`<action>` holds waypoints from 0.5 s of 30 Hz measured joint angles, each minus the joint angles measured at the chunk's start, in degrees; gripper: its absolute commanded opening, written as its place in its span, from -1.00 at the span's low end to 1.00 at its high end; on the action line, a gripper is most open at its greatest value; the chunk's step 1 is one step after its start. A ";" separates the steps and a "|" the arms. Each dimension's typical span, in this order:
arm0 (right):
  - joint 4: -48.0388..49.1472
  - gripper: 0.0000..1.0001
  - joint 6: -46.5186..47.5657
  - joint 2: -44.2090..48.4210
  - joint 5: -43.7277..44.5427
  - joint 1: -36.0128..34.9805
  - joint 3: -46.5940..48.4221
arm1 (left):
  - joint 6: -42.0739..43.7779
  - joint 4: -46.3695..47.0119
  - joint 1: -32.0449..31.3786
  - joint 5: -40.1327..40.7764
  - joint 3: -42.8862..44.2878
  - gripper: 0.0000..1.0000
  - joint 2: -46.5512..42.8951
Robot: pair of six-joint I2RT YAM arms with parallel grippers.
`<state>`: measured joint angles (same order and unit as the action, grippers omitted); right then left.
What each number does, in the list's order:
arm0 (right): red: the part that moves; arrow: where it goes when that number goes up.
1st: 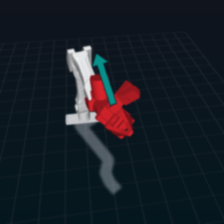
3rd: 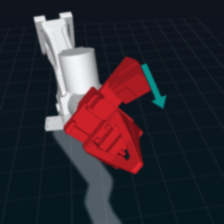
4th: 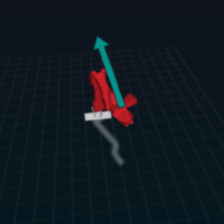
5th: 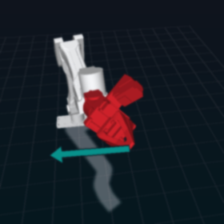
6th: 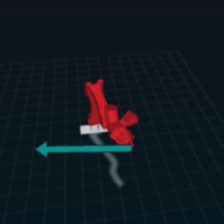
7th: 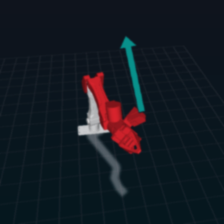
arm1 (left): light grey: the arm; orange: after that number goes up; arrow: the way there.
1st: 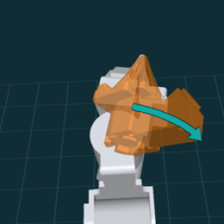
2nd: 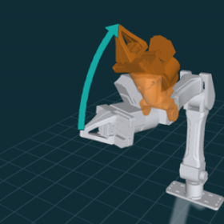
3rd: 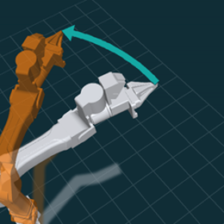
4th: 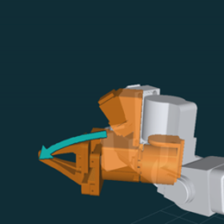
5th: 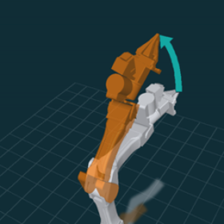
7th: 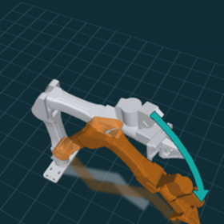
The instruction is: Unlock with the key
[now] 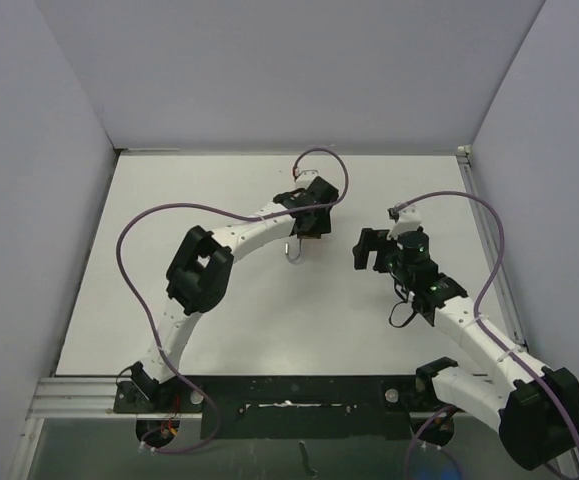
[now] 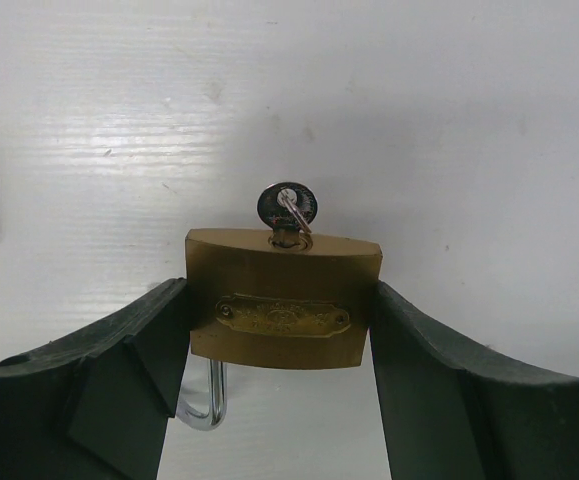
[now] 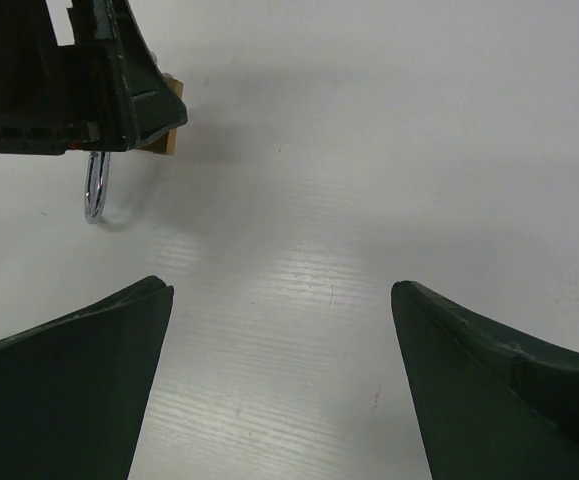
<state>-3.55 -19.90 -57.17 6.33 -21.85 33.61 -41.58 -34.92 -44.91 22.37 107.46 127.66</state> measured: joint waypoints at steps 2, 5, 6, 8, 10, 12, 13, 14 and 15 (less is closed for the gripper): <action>0.02 0.92 -0.02 0.57 -0.63 0.59 -0.42 | -0.07 -0.37 0.00 0.22 1.84 -1.00 1.70; -0.02 0.92 -0.09 0.96 -1.49 1.36 -0.85 | -0.20 -1.27 0.02 0.42 4.76 -1.00 4.46; -0.04 0.92 -0.11 1.01 -1.86 1.68 -0.85 | -0.22 -1.51 0.04 0.42 5.55 -1.00 5.31; -0.04 0.92 -0.20 1.20 -2.38 2.36 -0.85 | -0.26 -1.88 0.09 0.61 6.58 -1.00 6.49; -0.02 0.92 -0.24 1.68 -2.93 2.99 -0.94 | -0.28 -2.10 0.17 0.83 6.93 -1.00 7.28; -0.02 0.92 -0.28 2.40 -3.45 3.61 -1.18 | -0.37 -2.40 0.28 0.90 6.95 -1.00 7.65; -0.04 0.92 -0.35 2.78 -3.69 3.93 -1.36 | -0.46 -2.58 0.37 0.92 7.04 -1.00 7.82; 0.00 0.92 -0.44 3.06 -3.89 4.15 -1.51 | -0.63 -2.67 0.46 0.98 7.15 -1.00 7.98; -0.07 0.92 -0.46 3.34 -4.11 4.37 -1.66 | -0.83 -2.67 0.55 0.98 7.28 -1.00 8.15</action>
<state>-3.62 -20.36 -53.82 2.22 -17.47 31.94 -42.41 -37.58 -44.36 23.35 114.74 135.81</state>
